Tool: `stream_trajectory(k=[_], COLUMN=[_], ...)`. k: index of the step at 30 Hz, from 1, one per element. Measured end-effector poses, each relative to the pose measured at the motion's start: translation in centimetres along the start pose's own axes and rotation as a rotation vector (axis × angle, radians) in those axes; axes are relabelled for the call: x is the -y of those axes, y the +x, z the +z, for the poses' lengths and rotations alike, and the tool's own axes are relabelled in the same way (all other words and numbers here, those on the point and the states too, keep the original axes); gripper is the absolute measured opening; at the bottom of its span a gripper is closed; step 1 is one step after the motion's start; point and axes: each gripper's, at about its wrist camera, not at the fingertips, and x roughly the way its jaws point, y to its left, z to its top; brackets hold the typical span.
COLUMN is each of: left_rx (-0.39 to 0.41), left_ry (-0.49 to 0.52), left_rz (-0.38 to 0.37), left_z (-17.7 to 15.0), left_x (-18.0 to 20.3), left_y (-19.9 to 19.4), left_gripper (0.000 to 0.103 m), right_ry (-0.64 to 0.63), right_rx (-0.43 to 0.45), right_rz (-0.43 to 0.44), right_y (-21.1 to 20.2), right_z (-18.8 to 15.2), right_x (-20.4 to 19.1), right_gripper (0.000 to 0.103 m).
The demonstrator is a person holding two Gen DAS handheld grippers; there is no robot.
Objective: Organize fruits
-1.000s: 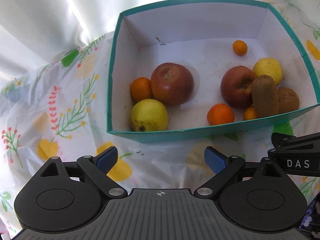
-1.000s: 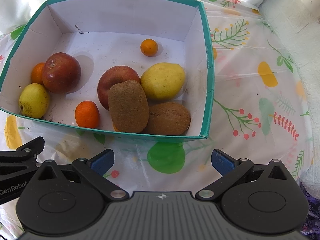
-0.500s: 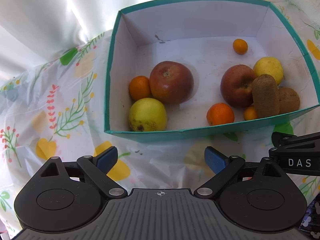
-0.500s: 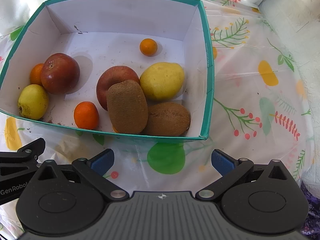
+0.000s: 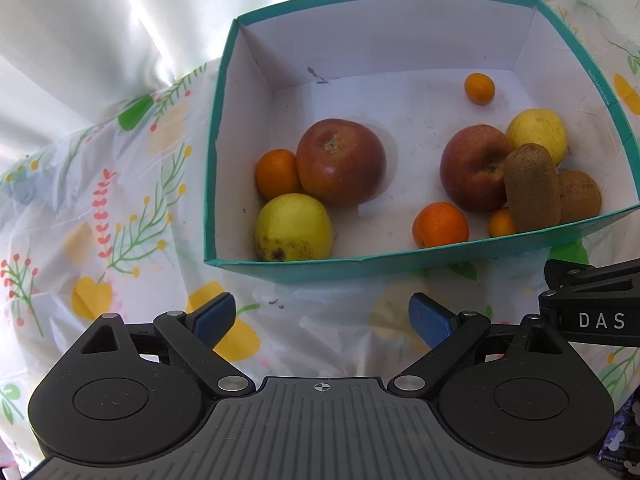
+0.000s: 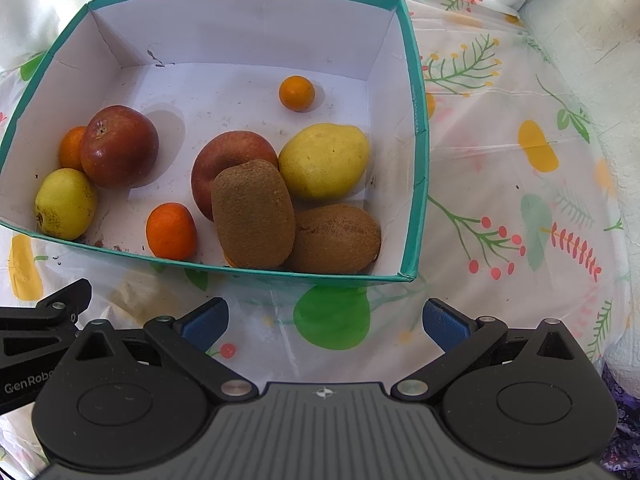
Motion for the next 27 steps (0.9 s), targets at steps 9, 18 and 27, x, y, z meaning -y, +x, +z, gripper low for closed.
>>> stream_trajectory(k=[9,18,27], left_rx=[-0.010,-0.015,-0.020], left_ry=[-0.001,-0.001,0.006], left_rz=[-0.011,-0.015,-0.018], left_z=[0.06,0.05,0.08], left_x=[-0.08,-0.03,-0.13], left_y=[0.18,0.26,0.39], left_gripper=[0.097,0.097,0.097], right_ry=[-0.001,-0.008,-0.013], right_rx=[-0.004,-0.006,-0.008], right_rz=[-0.001,-0.004,-0.012], right_y=[0.00,0.14,0.19], right_z=[0.07,0.12,0.14], right_x=[-0.02,-0.07,-0.22], right_gripper=[0.103,0.103,0.103])
